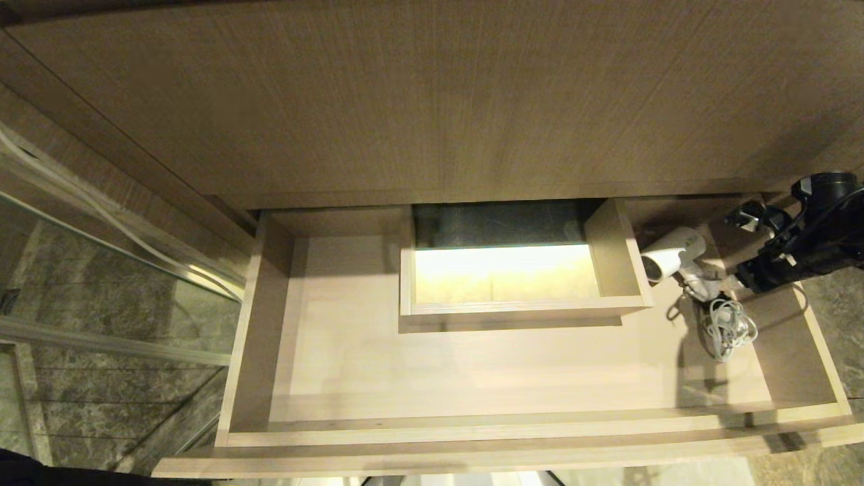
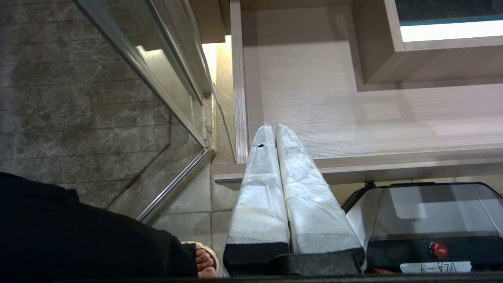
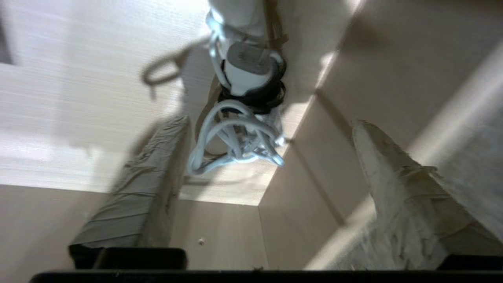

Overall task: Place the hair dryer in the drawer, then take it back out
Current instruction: Put it into the drawer, then close the drawer

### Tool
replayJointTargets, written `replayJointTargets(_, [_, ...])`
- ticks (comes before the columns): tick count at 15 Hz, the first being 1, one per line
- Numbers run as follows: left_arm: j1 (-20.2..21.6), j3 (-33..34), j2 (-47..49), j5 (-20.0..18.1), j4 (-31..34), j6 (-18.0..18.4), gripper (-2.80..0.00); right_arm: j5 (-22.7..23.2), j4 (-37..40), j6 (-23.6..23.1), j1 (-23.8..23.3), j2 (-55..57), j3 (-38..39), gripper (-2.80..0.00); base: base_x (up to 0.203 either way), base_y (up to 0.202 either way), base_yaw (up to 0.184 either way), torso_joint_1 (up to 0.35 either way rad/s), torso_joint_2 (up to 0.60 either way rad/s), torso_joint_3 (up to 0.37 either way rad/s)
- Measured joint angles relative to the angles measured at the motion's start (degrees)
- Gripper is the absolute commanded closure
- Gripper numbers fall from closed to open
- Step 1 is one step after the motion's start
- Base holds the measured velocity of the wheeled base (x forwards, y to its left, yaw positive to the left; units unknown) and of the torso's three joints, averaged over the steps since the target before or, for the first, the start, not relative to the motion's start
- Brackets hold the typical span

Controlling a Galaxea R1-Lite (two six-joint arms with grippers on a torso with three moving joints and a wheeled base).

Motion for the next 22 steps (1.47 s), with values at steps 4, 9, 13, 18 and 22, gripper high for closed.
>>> replayJointTargets(4, [0.05,0.0,0.0,0.02,0.0,0.02,0.0,3.47,1.25,-0.2,0.2,-13.53,9.01,0.0,0.0,0.0,0.0,0.0,0.0,0.0])
replayJointTargets(9, [0.04,0.0,0.0,0.01,0.0,0.03,0.0,4.18,5.37,-4.46,-0.08,-35.46,25.75,0.0,0.0,0.0,0.0,0.0,0.0,0.0])
replayJointTargets(13, [0.05,0.0,0.0,0.0,0.0,0.02,0.0,-11.95,19.16,-7.57,-2.39,-48.69,41.9,0.0,0.0,0.0,0.0,0.0,0.0,0.0])
replayJointTargets(18, [0.0,0.0,0.0,0.02,0.0,0.04,0.0,-17.23,23.23,-6.39,-3.41,-47.11,49.61,0.0,0.0,0.0,0.0,0.0,0.0,0.0])
replayJointTargets(22, [0.05,0.0,0.0,0.0,0.0,0.02,0.0,-17.6,15.88,-2.35,-3.44,-36.7,50.74,0.0,0.0,0.0,0.0,0.0,0.0,0.0])
